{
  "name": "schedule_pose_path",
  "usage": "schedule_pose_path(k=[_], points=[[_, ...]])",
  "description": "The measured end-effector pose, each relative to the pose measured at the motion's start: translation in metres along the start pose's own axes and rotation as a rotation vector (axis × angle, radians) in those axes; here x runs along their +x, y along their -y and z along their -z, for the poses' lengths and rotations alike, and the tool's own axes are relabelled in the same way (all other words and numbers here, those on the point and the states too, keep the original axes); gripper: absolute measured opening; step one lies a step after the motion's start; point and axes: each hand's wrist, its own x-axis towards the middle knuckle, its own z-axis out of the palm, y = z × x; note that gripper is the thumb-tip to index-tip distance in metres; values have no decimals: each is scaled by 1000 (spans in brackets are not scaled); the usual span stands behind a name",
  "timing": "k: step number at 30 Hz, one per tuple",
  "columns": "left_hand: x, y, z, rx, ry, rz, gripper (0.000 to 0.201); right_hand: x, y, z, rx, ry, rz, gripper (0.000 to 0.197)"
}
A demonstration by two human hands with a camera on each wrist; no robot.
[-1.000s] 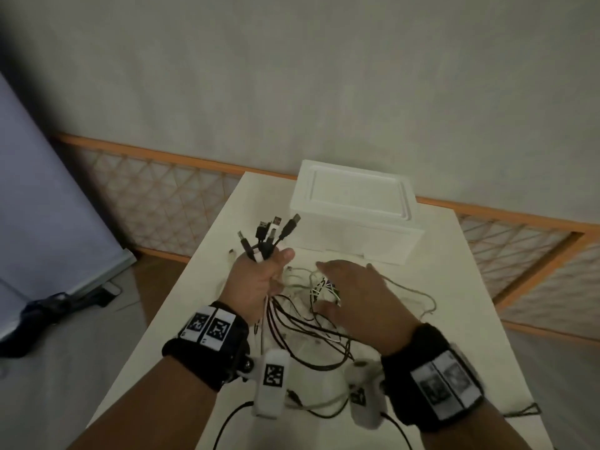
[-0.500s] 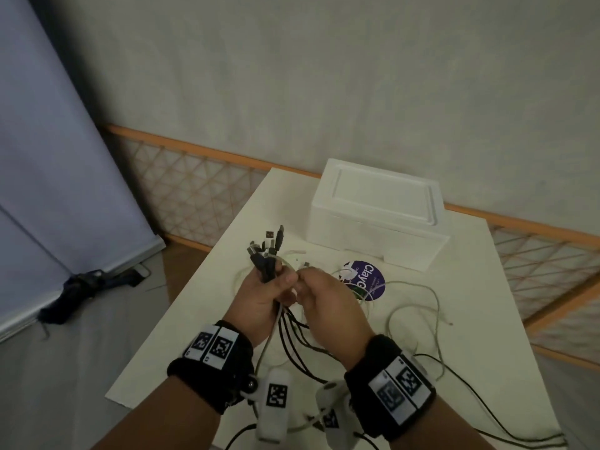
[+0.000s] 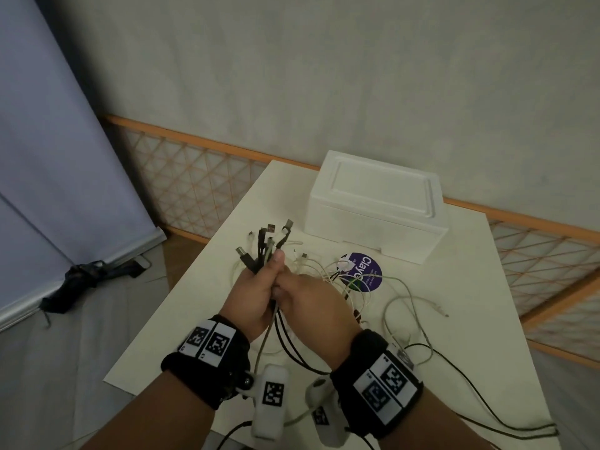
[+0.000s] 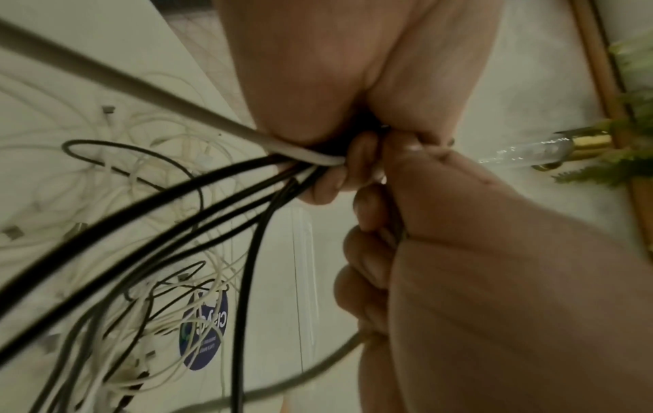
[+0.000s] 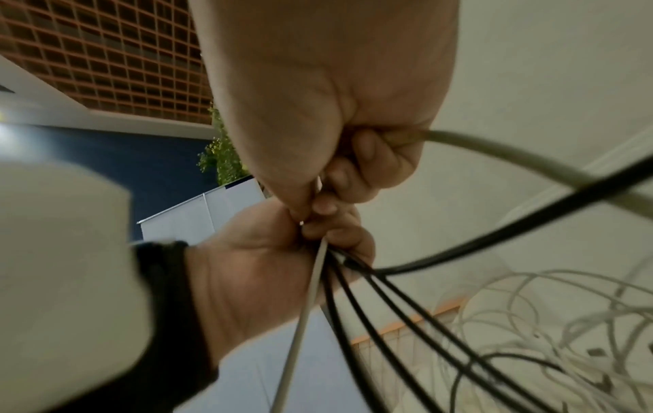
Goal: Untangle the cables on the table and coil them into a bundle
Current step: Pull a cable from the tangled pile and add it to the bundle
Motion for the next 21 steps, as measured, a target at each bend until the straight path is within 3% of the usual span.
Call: schedule_pose_path(k=[2, 4, 6, 12, 15, 17, 19, 21], points=[[0, -4, -5, 9, -81, -5, 38, -8, 8, 1, 108, -31, -34, 28], [2, -10, -7, -65, -162, -6, 46, -16, 10, 4, 189, -25, -130, 48], [5, -19, -1, -187, -245, -9, 47, -26, -2, 11, 155, 30, -221, 56], [10, -44, 32, -327, -326, -45, 45, -59, -77, 51, -189, 318, -508, 42], [8, -36, 18, -258, -277, -60, 37, -60, -83, 58, -22, 494, -475, 85], [6, -23, -4, -218, -206, -34, 40, -45, -58, 49, 242, 436, -393, 108], [2, -11, -28, -226, -120, 19, 46, -28, -31, 28, 335, 331, -328, 100], [1, -9, -41, -256, -33, 67, 51, -17, -18, 12, 331, 270, -307, 63]])
